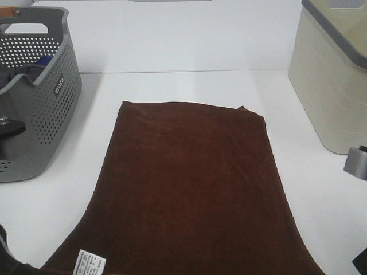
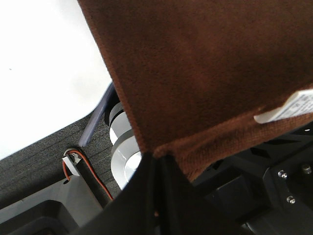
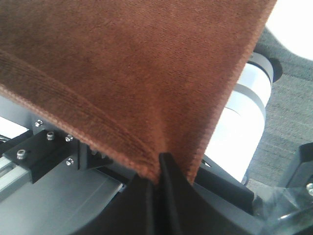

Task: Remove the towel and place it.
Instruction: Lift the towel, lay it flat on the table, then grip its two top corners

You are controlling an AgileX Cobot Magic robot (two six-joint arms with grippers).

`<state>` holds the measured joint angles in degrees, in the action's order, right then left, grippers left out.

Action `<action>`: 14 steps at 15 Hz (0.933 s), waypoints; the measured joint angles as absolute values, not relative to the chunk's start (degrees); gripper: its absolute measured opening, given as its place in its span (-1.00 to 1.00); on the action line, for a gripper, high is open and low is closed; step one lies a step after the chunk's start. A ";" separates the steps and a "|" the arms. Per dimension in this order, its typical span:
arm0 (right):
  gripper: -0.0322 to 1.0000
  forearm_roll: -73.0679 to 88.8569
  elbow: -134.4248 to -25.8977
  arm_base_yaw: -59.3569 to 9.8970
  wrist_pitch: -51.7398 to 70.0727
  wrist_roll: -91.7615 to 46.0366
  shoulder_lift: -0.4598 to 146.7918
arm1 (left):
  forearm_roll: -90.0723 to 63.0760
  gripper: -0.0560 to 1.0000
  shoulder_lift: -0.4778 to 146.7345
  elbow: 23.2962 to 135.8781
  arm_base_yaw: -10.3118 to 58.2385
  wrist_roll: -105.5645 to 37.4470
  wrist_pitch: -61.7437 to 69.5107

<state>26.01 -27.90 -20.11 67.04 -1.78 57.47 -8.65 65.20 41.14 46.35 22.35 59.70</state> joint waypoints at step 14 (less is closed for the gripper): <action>0.54 23.84 -27.39 -20.11 65.49 -1.72 57.47 | -8.14 0.26 65.20 40.45 46.29 21.94 60.56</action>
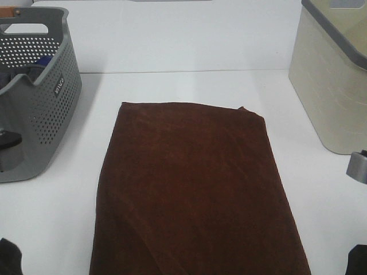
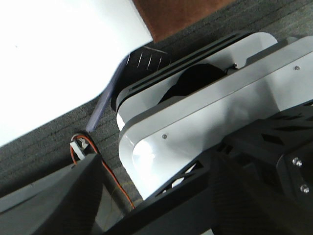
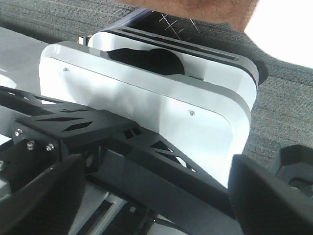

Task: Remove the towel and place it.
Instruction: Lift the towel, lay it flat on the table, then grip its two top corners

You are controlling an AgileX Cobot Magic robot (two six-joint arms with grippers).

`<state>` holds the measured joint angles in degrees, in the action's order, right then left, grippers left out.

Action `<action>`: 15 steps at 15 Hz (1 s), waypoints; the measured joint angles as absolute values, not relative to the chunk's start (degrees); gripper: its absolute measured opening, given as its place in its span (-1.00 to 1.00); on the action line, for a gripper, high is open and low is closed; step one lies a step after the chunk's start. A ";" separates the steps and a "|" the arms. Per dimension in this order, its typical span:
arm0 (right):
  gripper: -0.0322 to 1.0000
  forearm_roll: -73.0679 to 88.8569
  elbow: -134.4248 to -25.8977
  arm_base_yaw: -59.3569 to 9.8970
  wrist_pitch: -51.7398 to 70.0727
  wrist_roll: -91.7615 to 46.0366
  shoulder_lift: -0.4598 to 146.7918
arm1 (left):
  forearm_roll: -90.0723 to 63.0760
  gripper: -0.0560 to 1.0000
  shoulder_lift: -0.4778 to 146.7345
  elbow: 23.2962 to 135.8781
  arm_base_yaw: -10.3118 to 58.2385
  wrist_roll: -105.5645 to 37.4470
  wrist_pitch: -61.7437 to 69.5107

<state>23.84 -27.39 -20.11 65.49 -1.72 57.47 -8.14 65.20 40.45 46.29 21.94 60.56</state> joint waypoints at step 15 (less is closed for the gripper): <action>-0.08 9.85 -61.71 -20.11 54.09 0.63 75.29 | 25.50 0.16 78.84 57.87 38.73 38.67 35.52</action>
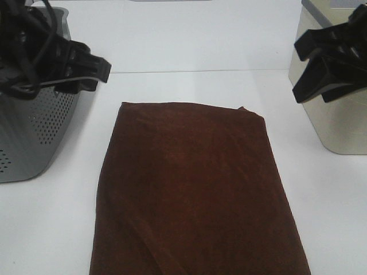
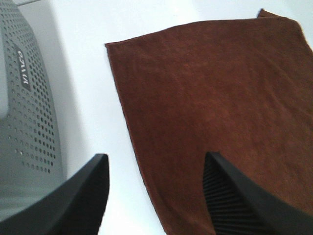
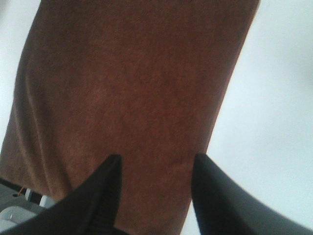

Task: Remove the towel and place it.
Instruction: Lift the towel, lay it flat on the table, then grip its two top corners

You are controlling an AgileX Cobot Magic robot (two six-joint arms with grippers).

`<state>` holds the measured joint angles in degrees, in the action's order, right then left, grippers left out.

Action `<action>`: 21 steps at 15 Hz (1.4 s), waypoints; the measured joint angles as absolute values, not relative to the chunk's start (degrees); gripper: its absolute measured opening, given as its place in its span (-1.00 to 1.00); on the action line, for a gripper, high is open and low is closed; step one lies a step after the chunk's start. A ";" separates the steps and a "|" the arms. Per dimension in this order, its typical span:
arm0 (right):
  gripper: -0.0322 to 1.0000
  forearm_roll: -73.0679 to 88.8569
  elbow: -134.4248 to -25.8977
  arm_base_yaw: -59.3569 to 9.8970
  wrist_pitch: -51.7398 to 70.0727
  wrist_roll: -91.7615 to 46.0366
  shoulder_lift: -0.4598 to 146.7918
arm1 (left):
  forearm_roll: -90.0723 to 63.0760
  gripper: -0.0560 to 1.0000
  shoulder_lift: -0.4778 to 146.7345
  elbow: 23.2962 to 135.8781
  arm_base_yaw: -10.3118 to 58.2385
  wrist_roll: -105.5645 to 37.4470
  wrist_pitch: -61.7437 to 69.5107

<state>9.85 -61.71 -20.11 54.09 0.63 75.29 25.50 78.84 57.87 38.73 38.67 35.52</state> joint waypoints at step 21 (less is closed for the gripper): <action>-0.08 10.83 -112.70 -12.72 67.90 0.80 130.63 | 6.30 0.16 146.79 131.89 20.00 20.80 60.79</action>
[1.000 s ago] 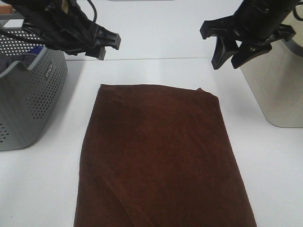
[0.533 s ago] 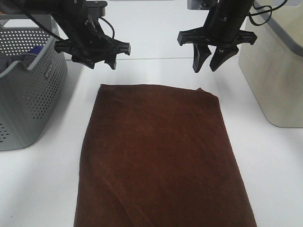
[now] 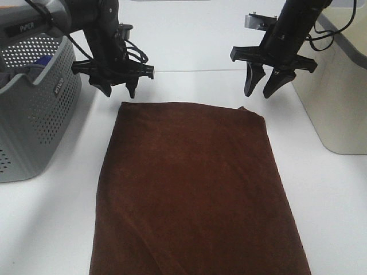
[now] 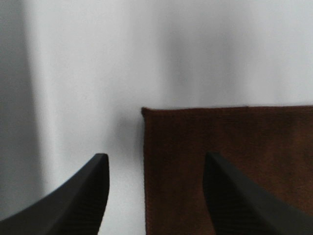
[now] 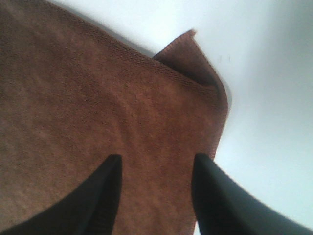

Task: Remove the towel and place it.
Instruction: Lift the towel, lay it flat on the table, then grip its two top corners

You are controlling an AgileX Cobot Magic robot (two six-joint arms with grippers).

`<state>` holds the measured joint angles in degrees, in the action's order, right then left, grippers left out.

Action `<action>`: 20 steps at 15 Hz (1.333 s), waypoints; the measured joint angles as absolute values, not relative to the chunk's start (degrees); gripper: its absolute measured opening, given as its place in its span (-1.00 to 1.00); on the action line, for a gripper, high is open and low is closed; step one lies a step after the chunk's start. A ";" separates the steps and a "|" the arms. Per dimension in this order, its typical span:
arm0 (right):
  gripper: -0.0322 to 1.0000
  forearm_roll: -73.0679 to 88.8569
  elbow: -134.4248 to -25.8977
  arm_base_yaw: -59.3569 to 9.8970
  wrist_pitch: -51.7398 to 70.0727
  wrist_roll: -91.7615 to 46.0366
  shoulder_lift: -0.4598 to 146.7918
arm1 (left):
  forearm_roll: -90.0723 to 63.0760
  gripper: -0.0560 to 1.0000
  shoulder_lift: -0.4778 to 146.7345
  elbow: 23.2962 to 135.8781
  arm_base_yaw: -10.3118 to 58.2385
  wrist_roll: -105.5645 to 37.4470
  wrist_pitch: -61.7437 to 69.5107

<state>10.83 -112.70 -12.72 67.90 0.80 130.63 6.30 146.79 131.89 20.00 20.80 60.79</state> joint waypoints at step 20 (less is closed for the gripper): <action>-0.01 7.96 -112.87 -12.72 63.66 -0.69 130.63 | 3.78 -0.87 150.57 136.36 19.48 14.27 57.41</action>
<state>7.96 -112.87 -12.72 63.66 -0.69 130.63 3.78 150.57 136.36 19.48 14.27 57.41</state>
